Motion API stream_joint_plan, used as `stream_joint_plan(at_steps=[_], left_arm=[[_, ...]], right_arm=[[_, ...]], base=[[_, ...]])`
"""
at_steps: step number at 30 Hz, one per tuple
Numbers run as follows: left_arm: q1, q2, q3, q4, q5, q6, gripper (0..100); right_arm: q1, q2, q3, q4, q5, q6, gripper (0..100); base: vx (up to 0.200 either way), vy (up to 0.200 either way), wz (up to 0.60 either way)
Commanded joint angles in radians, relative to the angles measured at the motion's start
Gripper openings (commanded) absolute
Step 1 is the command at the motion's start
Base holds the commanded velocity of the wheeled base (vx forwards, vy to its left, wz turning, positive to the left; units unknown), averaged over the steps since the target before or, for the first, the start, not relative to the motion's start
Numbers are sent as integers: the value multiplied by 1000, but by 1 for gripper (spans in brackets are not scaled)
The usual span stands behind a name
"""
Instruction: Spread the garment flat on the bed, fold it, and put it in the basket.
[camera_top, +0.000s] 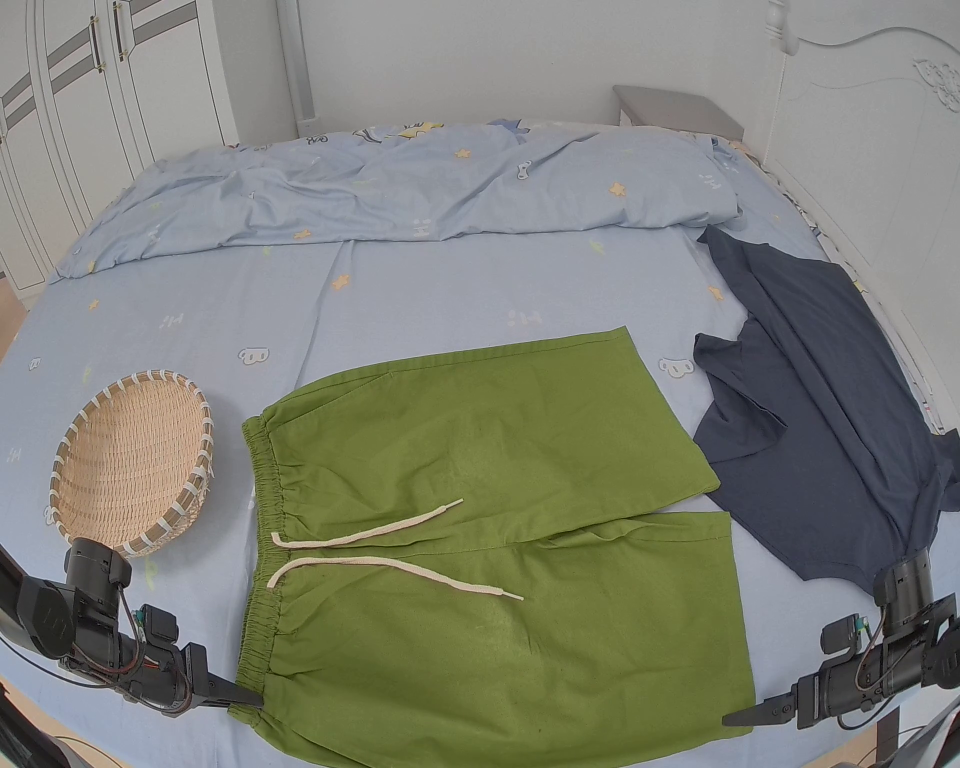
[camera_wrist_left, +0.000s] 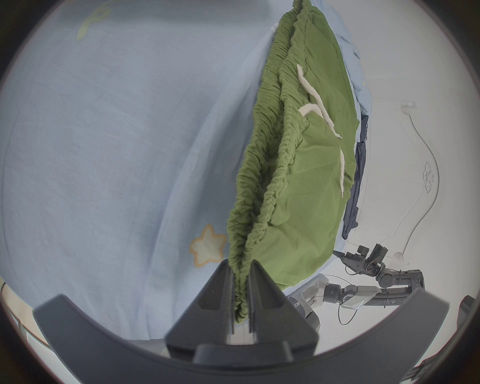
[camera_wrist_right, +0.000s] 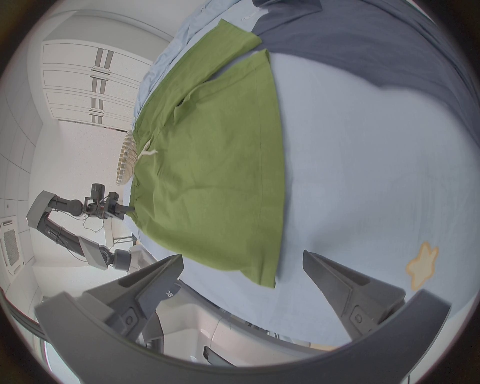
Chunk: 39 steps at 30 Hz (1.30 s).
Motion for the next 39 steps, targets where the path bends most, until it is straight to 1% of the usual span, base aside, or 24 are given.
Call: stream_joint_plan(at_steps=[1, 2, 6, 9, 10, 11, 14, 20, 21, 23, 29, 30, 35, 39], left_arm=[[8, 3, -3, -2, -2, -1, 0], [6, 3, -3, -2, -2, -1, 0], [6, 5, -3, -2, -2, -1, 0], [6, 5, -5, -2, -2, -1, 0], [6, 5, -5, -2, -2, -1, 0], [6, 5, -5, -2, -2, -1, 0], [6, 5, -6, -2, -2, -1, 0], [6, 5, -6, -2, -2, -1, 0], [6, 5, -8, -2, -2, -1, 0], [6, 5, -8, -2, -2, -1, 0], [6, 6, -9, -2, -2, -1, 0], [6, 6, -9, -2, -2, -1, 0], [8, 6, -9, -2, -2, -1, 0], [8, 6, -9, 0, -2, -1, 0]], right_arm=[[38, 55, 36, -26, 3, 0, 100], [39, 64, 36, -29, 3, 0, 100], [62, 215, 51, -164, 1, 0, 100], [84, 294, 51, -236, 0, 3, 100], [84, 294, 51, -236, 0, 3, 100], [104, 317, 51, -253, 0, 7, 100], [130, 320, 51, -256, 1, 12, 100], [128, 317, 51, -259, 18, 18, 100], [122, 316, 51, -271, 53, 30, 100], [119, 314, 51, -274, 72, 35, 100], [102, 314, 51, -266, 79, 33, 100], [102, 316, 51, -265, 75, 32, 0], [96, 314, 51, -246, 64, 32, 0], [70, 313, 51, -234, 63, 26, 0]], base=[[0, 0, 0], [0, 0, 0], [0, 0, 0], [0, 0, 0], [0, 0, 0], [0, 0, 0], [0, 0, 0], [0, 0, 0], [0, 0, 0], [0, 0, 0], [0, 0, 0], [0, 0, 0], [0, 0, 0], [0, 0, 0]])
